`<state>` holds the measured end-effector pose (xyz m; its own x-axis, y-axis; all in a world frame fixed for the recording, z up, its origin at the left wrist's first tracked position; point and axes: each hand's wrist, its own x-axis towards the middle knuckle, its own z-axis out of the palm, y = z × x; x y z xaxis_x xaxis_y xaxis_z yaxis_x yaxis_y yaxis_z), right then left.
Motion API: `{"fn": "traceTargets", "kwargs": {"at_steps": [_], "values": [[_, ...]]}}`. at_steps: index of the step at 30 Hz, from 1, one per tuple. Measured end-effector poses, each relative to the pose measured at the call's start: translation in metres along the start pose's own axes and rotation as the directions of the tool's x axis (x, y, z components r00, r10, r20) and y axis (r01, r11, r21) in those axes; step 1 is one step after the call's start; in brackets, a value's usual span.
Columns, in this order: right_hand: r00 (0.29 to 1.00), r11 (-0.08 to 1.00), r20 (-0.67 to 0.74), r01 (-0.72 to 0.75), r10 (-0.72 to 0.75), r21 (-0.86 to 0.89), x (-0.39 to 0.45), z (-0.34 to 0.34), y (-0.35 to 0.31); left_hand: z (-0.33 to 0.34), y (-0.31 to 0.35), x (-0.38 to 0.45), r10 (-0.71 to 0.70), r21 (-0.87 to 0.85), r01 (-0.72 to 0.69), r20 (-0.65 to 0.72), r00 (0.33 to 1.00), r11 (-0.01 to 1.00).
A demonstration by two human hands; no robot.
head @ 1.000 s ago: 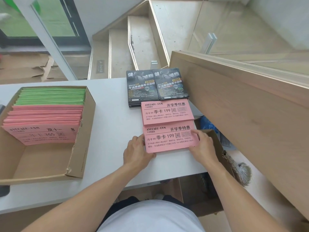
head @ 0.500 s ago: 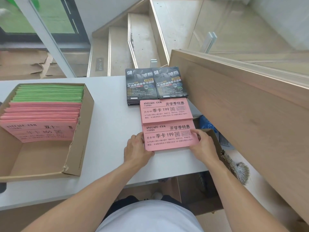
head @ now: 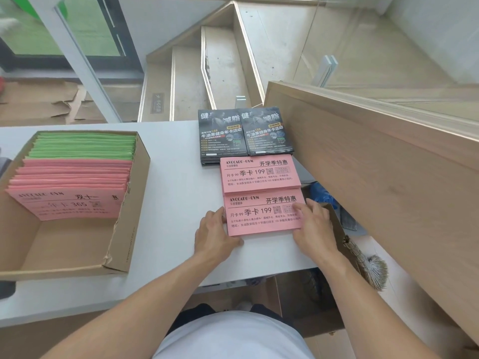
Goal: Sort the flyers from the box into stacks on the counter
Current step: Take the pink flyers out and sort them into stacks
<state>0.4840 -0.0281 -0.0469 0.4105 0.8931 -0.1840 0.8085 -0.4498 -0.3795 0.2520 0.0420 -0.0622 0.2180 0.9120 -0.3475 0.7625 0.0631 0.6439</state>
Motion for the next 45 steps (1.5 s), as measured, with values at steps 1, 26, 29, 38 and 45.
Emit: {"fn": "traceTargets", "kwargs": {"at_steps": [1,26,29,38,45], "values": [[1.0,1.0,-0.003,0.023,-0.023,-0.011,-0.002,0.001,-0.003,0.0,-0.001,-0.001,0.01,0.005,-0.01,0.006,1.0,1.0],[0.85,0.796,-0.224,0.525,-0.476,0.301,-0.007,0.035,-0.211,-0.161,-0.063,-0.058,0.28,-0.018,-0.343,-0.54,0.794,0.939],[0.793,0.74,-0.2,0.608,-0.575,0.286,-0.015,0.047,-0.257,-0.2,-0.1,-0.057,0.13,-0.019,-0.168,-0.549,0.826,0.986],[0.716,0.717,-0.034,0.696,-0.697,-0.045,-0.02,0.081,-0.351,-0.277,-0.19,-0.044,0.14,0.277,-0.008,-0.462,0.876,0.961],[0.759,0.742,-0.007,0.633,-0.651,-0.221,-0.024,0.091,-0.371,-0.281,-0.207,-0.026,0.227,0.387,-0.111,-0.268,0.936,0.915]]}}
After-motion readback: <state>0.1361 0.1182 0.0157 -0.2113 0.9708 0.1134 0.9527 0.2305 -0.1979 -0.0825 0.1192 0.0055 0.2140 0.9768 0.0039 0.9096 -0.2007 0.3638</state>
